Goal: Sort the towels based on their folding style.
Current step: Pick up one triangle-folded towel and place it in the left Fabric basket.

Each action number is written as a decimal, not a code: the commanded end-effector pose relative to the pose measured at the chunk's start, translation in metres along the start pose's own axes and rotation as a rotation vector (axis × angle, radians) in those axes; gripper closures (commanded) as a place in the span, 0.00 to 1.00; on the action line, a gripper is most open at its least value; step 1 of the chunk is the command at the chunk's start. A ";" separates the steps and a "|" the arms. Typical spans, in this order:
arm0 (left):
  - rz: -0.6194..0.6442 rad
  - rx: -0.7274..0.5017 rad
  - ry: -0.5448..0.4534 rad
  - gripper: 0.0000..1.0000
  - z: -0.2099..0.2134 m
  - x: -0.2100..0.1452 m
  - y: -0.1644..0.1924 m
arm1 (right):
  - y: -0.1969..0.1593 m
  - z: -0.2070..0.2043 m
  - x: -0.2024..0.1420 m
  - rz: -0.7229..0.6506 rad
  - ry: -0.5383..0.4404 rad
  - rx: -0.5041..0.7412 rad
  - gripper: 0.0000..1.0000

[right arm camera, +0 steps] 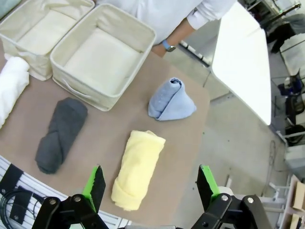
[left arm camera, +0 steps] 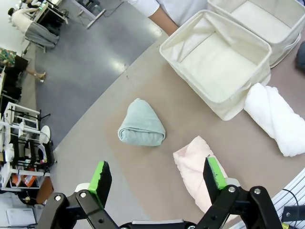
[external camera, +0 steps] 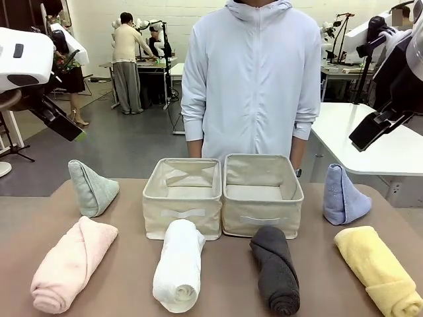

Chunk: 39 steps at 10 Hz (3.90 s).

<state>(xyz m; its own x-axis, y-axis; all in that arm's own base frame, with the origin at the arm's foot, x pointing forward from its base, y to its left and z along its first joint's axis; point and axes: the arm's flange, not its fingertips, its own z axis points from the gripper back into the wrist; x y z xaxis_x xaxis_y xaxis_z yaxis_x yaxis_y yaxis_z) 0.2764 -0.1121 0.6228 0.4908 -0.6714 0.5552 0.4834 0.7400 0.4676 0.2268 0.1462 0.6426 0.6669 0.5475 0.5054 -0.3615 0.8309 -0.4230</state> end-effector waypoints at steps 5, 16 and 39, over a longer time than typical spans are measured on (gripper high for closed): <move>-0.075 -1.014 -0.001 0.00 -0.005 -0.012 0.155 | -0.150 -0.001 -0.045 -0.160 -0.131 1.115 0.00; -0.054 -0.863 -0.585 0.00 -0.035 -0.136 0.249 | -0.224 -0.040 -0.144 -0.110 -0.471 1.001 0.00; -0.145 -0.673 0.239 0.00 -0.069 -0.063 0.219 | -0.222 -0.034 -0.141 -0.026 -0.460 0.990 0.00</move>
<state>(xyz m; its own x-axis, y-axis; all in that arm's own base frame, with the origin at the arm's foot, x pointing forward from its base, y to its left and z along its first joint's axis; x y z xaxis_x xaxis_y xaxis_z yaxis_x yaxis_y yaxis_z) 0.3930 0.1181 0.6489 0.2947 -0.7188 0.6297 0.9112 0.4099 0.0415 0.2343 -0.1202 0.6370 0.4483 0.3541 0.8207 -0.8513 0.4490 0.2712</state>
